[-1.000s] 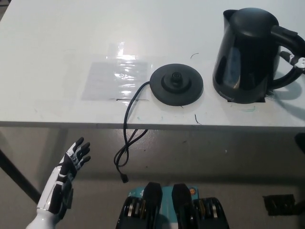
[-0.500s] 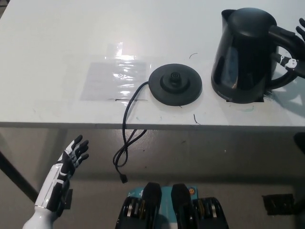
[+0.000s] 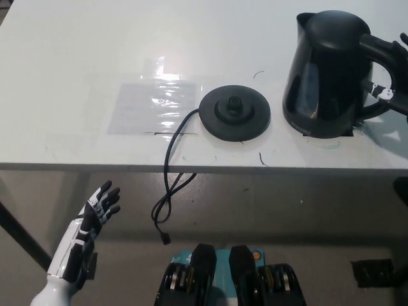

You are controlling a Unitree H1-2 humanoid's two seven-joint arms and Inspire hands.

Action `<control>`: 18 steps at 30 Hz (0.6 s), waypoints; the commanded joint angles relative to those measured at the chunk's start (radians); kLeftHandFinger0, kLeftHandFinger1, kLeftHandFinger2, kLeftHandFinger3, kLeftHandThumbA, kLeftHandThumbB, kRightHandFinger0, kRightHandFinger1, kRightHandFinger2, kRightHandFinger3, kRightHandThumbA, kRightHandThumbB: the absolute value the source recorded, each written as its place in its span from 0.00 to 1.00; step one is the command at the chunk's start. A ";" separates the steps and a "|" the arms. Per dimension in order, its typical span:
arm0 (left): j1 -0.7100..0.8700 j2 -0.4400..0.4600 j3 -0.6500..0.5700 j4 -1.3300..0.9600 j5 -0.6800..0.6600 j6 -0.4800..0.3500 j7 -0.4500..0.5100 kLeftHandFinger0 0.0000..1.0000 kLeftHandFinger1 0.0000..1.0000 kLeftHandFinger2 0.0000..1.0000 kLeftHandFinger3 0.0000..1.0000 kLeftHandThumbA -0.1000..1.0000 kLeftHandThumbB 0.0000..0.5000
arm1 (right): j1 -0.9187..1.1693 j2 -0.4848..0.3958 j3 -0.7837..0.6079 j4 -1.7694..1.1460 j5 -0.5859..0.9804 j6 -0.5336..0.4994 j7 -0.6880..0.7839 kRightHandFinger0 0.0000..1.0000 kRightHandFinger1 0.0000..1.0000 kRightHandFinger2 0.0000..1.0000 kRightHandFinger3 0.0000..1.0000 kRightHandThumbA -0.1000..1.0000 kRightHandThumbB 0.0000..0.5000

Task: A kettle and its base are kept separately on the desk infront of the robot and the robot uses its right hand to lift the kettle by its handle and places it on its base to align it correctly.

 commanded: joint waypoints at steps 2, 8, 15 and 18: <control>-0.017 0.012 0.010 -0.006 -0.006 -0.042 -0.009 1.00 1.00 1.00 1.00 1.00 0.13 | -0.091 -0.040 -0.003 0.057 -0.003 -0.058 0.038 1.00 1.00 1.00 1.00 0.83 0.66; -0.026 0.017 0.009 -0.004 -0.005 -0.047 -0.014 1.00 1.00 1.00 1.00 1.00 0.10 | -0.084 -0.040 0.026 -0.009 -0.130 -0.066 -0.090 0.00 0.14 0.30 0.24 0.00 0.41; -0.029 0.019 0.013 0.001 -0.011 -0.058 -0.015 1.00 1.00 1.00 1.00 1.00 0.07 | -0.089 -0.025 0.013 -0.009 -0.147 -0.071 -0.141 0.00 0.38 0.74 0.77 0.00 0.30; -0.029 0.019 0.012 0.002 -0.014 -0.056 -0.016 1.00 1.00 1.00 1.00 1.00 0.07 | -0.087 -0.025 0.011 -0.006 -0.148 -0.077 -0.138 0.00 0.40 0.76 0.78 0.00 0.32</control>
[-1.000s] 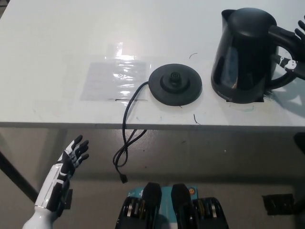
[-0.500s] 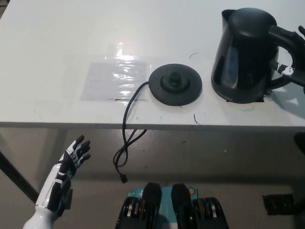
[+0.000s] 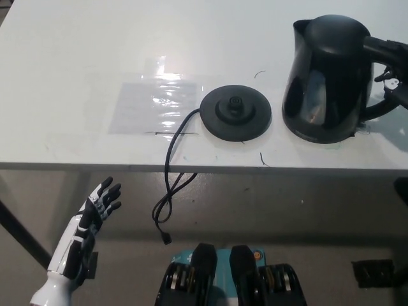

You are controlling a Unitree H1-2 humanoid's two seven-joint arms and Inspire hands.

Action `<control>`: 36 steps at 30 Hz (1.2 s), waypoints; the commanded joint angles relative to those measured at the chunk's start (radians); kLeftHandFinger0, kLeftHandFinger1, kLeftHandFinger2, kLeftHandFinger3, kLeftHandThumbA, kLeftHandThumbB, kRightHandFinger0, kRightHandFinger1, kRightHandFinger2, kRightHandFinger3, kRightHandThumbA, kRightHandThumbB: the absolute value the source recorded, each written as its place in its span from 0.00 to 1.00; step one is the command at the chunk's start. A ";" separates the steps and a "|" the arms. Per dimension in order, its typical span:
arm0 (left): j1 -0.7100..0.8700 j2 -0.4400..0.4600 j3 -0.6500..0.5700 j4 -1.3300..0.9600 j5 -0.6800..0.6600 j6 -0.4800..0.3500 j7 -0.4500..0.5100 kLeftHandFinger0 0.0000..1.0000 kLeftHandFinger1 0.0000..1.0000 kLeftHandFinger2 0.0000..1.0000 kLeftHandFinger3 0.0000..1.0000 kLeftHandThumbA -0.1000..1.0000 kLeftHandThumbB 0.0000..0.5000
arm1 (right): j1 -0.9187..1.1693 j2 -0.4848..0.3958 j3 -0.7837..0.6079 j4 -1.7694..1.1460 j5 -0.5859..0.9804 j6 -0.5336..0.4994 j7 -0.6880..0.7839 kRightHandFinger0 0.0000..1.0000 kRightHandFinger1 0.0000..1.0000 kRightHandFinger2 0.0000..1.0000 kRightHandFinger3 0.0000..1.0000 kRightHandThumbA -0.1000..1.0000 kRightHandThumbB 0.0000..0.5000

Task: A kettle and its base are kept separately on the desk infront of the robot and the robot uses its right hand to lift the kettle by its handle and places it on its base to align it correctly.

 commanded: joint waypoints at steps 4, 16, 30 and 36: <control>-0.011 0.014 0.007 -0.005 -0.002 -0.047 -0.010 1.00 1.00 1.00 1.00 1.00 0.02 | -0.046 -0.013 -0.012 -0.040 -0.037 -0.044 -0.056 0.02 0.42 0.76 0.77 0.00 0.34; 0.000 0.007 0.004 -0.014 -0.009 -0.035 -0.010 1.00 1.00 1.00 1.00 1.00 0.00 | -0.041 0.047 -0.082 -0.101 0.046 -0.007 -0.083 0.00 0.30 0.68 0.68 0.00 0.32; 0.007 0.002 -0.002 -0.002 0.003 -0.039 -0.006 1.00 1.00 1.00 1.00 1.00 0.06 | -0.121 0.108 -0.192 -0.172 0.122 0.013 -0.097 0.00 0.25 0.70 0.62 0.00 0.32; 0.007 0.005 -0.001 0.004 0.000 -0.051 -0.010 1.00 1.00 1.00 1.00 1.00 0.01 | -0.135 0.117 -0.196 -0.166 0.096 -0.019 -0.130 0.00 0.26 0.70 0.64 0.00 0.29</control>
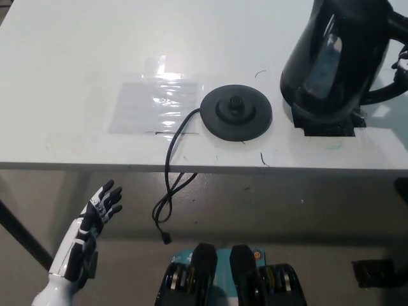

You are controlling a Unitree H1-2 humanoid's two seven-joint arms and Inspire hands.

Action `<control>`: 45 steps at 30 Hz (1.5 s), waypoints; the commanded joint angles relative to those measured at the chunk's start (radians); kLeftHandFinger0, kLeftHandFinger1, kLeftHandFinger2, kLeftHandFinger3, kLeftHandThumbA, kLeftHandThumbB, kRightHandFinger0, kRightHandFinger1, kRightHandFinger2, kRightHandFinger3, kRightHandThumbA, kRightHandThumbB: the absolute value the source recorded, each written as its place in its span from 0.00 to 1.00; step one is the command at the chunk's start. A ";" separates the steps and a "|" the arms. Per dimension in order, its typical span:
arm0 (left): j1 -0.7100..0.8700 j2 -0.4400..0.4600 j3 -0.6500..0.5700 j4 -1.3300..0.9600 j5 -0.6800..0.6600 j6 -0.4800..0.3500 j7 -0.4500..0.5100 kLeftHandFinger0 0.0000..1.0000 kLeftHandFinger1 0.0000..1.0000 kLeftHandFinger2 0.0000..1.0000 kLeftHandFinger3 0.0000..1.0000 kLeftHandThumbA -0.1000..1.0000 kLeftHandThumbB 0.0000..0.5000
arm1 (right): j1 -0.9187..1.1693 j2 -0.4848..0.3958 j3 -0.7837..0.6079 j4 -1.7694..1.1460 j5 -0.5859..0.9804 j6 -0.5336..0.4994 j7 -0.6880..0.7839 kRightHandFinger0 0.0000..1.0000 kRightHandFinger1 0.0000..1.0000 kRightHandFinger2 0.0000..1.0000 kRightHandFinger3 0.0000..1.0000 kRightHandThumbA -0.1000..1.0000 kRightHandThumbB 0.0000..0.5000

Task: A kettle and its base are kept separately on the desk infront of the robot and the robot uses its right hand to lift the kettle by its handle and places it on its base to align it correctly.

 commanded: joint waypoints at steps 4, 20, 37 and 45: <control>0.002 0.006 0.004 -0.011 -0.011 -0.033 -0.011 1.00 1.00 1.00 1.00 1.00 0.05 | -0.128 0.020 0.021 -0.069 0.008 -0.058 -0.040 0.00 0.30 0.69 0.65 0.00 0.32; 0.023 0.000 -0.011 -0.008 -0.010 -0.030 -0.017 1.00 1.00 1.00 1.00 0.98 0.11 | -0.183 0.132 0.148 -0.010 -0.100 -0.083 -0.096 0.00 0.42 0.85 0.80 0.00 0.25; 0.009 0.006 -0.009 -0.009 -0.005 -0.029 -0.016 1.00 1.00 1.00 1.00 0.99 0.16 | -0.242 0.156 0.163 0.069 -0.100 -0.106 -0.104 0.00 0.41 0.77 0.77 0.00 0.20; 0.013 0.008 -0.009 -0.023 -0.008 -0.018 -0.017 1.00 1.00 1.00 1.00 0.99 0.16 | -0.245 0.158 0.180 0.095 -0.136 -0.127 -0.127 0.00 0.41 0.80 0.79 0.00 0.19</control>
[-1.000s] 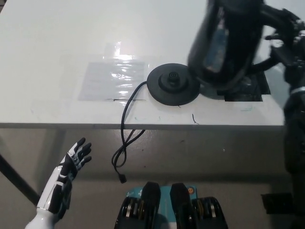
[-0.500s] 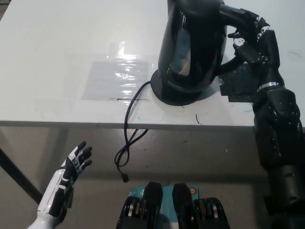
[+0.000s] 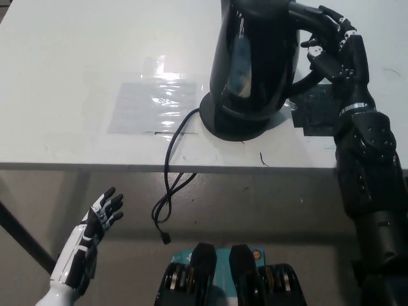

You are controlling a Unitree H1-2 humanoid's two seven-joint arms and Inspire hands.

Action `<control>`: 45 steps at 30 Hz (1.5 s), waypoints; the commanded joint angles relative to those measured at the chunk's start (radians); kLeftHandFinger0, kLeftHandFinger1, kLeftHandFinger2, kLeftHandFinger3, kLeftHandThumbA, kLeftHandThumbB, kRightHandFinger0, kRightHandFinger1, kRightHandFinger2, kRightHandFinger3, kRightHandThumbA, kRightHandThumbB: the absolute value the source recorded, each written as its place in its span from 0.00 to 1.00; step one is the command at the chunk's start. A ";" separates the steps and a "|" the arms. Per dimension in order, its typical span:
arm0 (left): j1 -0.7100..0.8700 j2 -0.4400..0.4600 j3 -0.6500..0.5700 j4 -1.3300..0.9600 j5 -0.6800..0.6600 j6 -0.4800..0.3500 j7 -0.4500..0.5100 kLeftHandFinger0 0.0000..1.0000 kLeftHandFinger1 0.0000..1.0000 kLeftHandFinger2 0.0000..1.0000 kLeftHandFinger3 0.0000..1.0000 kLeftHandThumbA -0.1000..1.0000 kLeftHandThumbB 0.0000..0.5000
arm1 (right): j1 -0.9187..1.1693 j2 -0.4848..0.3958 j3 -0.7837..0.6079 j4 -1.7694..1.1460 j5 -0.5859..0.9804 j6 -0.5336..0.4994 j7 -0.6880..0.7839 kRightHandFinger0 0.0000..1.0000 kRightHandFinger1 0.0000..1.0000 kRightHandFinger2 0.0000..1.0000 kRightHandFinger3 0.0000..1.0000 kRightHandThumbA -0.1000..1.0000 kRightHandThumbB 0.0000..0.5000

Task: A kettle and its base are kept separately on the desk infront of the robot and the robot uses its right hand to lift the kettle by its handle and places it on its base to align it correctly.

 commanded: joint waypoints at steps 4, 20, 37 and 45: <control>-0.010 0.009 -0.001 -0.028 -0.007 -0.009 -0.014 1.00 1.00 1.00 1.00 0.98 0.16 | -0.120 0.012 0.011 -0.014 -0.009 -0.113 -0.027 0.00 0.43 0.81 0.77 0.00 0.20; -0.024 0.013 0.001 -0.024 -0.004 -0.018 -0.015 1.00 1.00 1.00 1.00 0.99 0.14 | -0.144 0.048 0.001 0.006 0.012 -0.096 -0.037 0.00 0.44 0.81 0.78 0.00 0.22; -0.031 0.018 0.006 -0.029 -0.008 -0.013 -0.015 1.00 1.00 1.00 1.00 0.99 0.14 | -0.137 0.059 0.003 0.019 0.006 -0.089 -0.039 0.00 0.46 0.82 0.83 0.00 0.18; -0.035 0.015 0.008 -0.025 -0.011 -0.015 -0.013 1.00 1.00 1.00 1.00 0.99 0.12 | -0.128 0.050 0.009 0.028 -0.003 -0.105 -0.031 0.00 0.46 0.79 0.81 0.00 0.19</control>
